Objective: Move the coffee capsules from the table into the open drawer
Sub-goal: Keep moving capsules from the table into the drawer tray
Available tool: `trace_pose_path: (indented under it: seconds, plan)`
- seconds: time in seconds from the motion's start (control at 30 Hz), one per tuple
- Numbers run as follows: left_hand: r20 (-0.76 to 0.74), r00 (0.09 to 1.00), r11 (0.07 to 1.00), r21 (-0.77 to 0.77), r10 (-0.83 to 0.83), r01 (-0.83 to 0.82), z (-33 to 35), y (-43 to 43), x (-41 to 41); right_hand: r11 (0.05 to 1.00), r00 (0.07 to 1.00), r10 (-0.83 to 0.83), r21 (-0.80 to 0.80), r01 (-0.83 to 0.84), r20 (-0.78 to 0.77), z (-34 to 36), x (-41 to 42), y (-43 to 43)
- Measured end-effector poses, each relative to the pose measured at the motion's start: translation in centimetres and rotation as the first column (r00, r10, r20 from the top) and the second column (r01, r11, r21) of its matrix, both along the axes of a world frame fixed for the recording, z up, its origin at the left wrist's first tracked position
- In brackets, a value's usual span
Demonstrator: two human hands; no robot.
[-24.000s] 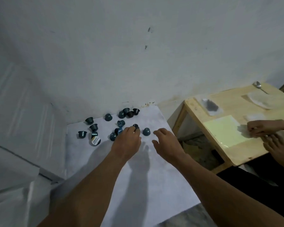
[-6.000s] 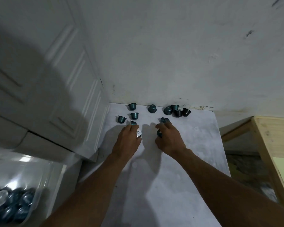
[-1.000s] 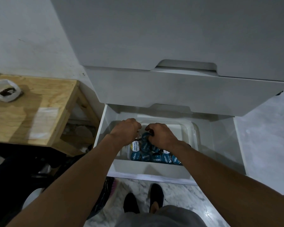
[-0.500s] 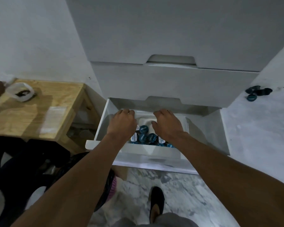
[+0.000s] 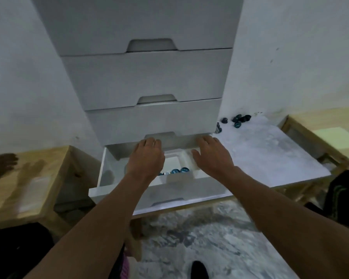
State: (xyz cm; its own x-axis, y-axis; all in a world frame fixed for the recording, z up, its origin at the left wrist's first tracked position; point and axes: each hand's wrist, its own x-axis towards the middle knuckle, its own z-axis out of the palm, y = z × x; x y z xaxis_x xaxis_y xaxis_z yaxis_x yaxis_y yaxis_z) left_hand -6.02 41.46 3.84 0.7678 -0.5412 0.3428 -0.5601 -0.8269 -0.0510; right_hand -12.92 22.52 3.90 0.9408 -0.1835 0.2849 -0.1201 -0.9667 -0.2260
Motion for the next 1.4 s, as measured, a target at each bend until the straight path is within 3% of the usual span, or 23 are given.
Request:
trace_pose_path:
  seconds: [0.43,0.83,1.2,1.4]
  plan:
    - [0.064,0.974,0.975,-0.035,-0.218,0.221,2.6,-16.9,-4.1,0.989,0.988,-0.149,0.005,0.149,0.029,1.0,-6.1,-14.6]
    - [0.017,0.997,0.994,-0.077,-0.081,0.082,-0.3,-34.1,-5.5,0.999,0.995,-0.035,0.007,0.036,-0.098,-0.4,-6.1,-32.5]
    - [-0.134,0.984,0.992,-0.024,0.116,-0.120,-2.3,-36.7,-0.9,0.990,0.982,0.116,0.097,-0.103,-0.147,-3.5,0.5,-36.3]
    - [-0.167,0.969,0.981,0.096,0.181,-0.167,-5.1,-37.7,5.4,0.976,0.963,0.203,0.112,-0.185,-0.177,-5.7,7.6,-36.8]
